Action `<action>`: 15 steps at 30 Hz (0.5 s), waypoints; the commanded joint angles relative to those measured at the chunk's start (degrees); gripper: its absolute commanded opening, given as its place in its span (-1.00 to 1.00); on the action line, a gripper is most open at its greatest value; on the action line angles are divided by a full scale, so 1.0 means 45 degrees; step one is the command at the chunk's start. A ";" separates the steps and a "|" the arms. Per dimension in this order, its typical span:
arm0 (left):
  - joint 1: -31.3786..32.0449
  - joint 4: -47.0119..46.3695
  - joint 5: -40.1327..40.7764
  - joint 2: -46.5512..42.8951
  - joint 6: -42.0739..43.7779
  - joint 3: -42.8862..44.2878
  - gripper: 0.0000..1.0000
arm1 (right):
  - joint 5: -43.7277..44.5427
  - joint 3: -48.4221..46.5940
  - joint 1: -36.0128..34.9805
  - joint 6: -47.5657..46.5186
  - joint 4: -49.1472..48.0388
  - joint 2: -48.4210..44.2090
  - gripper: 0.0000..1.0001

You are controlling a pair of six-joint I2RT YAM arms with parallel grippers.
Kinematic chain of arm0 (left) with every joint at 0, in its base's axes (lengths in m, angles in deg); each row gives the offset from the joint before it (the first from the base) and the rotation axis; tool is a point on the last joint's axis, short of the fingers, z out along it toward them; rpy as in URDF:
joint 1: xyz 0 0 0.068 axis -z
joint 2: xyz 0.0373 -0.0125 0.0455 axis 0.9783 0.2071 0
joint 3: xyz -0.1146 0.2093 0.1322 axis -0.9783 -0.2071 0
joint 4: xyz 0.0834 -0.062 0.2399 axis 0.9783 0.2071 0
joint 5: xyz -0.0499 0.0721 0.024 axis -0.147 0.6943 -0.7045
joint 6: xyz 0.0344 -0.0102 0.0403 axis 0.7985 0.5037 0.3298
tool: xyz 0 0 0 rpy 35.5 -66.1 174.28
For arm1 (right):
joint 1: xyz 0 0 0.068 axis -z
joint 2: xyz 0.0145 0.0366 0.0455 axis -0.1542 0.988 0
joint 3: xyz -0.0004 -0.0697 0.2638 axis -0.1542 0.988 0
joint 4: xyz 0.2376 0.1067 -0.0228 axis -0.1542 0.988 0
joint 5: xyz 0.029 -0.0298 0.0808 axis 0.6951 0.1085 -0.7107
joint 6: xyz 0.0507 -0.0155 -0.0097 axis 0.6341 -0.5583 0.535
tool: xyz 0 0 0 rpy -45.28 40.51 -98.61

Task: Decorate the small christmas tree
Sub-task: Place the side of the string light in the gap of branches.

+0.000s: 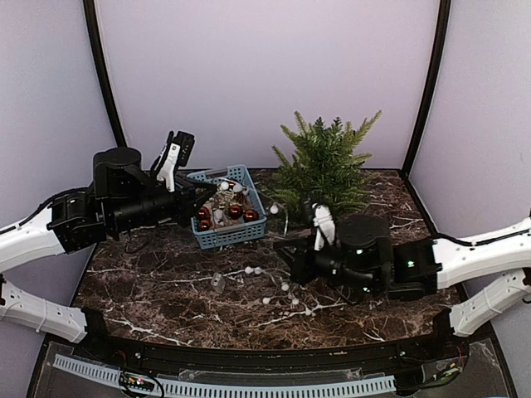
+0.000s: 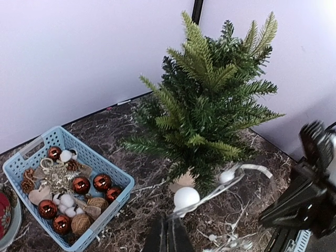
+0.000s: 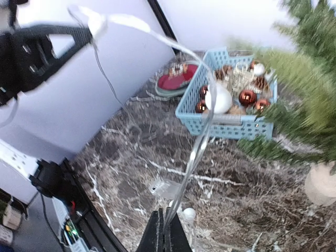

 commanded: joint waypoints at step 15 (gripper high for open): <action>-0.0262 -0.1127 -0.3034 0.3951 0.1523 0.3796 -1.00 | 0.2980 -0.2228 -0.0152 0.0098 0.7575 -0.5241 -1.00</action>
